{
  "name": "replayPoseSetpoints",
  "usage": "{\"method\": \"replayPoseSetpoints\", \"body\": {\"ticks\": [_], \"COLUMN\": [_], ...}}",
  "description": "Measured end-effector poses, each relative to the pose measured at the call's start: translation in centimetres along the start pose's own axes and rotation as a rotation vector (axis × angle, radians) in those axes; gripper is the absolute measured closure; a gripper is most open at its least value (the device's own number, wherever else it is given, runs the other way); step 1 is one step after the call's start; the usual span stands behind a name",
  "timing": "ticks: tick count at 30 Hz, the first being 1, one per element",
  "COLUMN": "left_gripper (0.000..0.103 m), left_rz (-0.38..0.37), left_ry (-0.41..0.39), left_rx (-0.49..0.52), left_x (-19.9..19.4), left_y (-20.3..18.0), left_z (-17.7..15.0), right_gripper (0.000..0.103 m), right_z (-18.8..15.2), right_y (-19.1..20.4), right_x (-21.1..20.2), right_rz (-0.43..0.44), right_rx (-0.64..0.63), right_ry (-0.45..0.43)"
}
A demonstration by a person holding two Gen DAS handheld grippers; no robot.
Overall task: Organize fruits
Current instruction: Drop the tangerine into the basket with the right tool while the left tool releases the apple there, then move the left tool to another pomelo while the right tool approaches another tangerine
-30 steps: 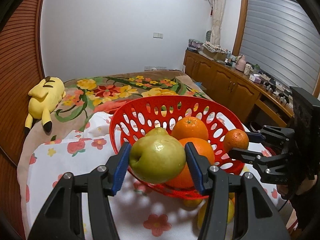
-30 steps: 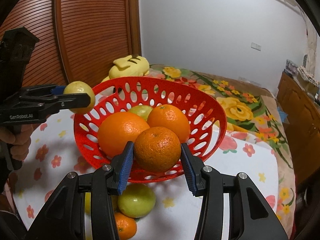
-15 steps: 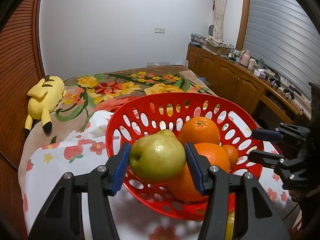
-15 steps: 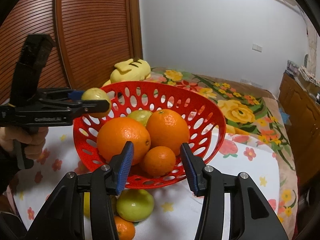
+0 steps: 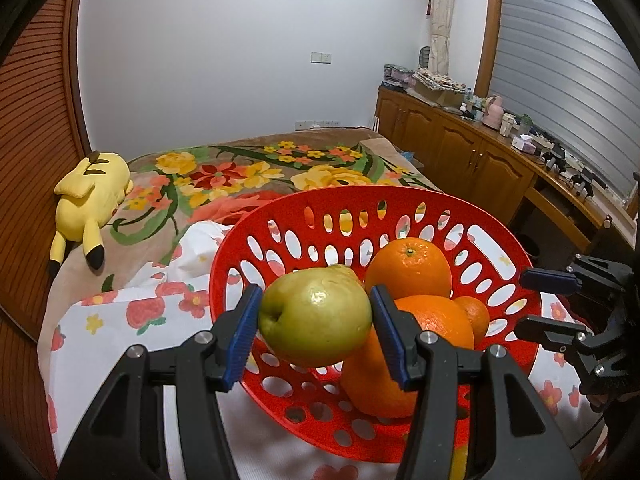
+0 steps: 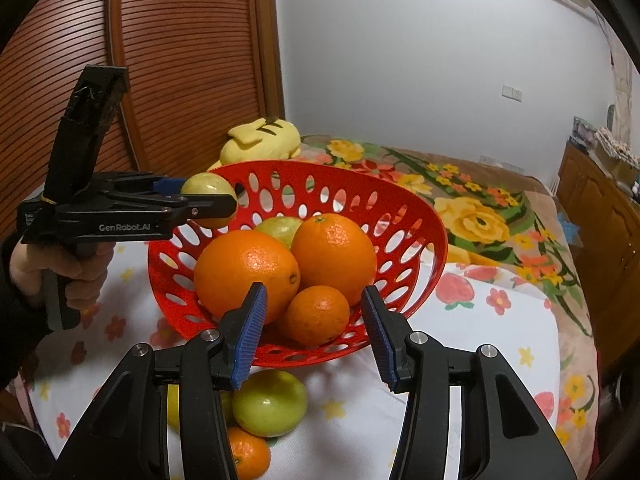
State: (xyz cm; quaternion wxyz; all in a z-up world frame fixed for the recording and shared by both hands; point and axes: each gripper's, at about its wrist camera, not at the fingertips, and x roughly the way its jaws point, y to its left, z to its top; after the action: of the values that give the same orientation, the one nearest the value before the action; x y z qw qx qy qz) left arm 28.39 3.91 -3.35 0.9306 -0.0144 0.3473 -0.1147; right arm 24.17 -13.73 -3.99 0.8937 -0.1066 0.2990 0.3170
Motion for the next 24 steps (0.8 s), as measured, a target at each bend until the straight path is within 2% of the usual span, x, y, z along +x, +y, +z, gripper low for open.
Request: {"method": "replayPoseSetpoints", "body": {"ticks": [13,24], "left_gripper": [0.045,0.04], "left_rz": [0.013,-0.012], "left_ry": [-0.001,-0.029], "left_rx": [0.007,0.012], "left_x": [-0.1,-3.6], "left_y": [0.0,-1.1], "left_z": [0.4,-0.7], "right_gripper": [0.053,0.053], "right_z": [-0.2,-0.5], "right_y": [0.3,1.4], "right_x": [-0.4,-2.7], "right_rz": [-0.006,-0.041], "right_rx": [-0.004,-0.009], "right_ry": [0.0,-0.013]}}
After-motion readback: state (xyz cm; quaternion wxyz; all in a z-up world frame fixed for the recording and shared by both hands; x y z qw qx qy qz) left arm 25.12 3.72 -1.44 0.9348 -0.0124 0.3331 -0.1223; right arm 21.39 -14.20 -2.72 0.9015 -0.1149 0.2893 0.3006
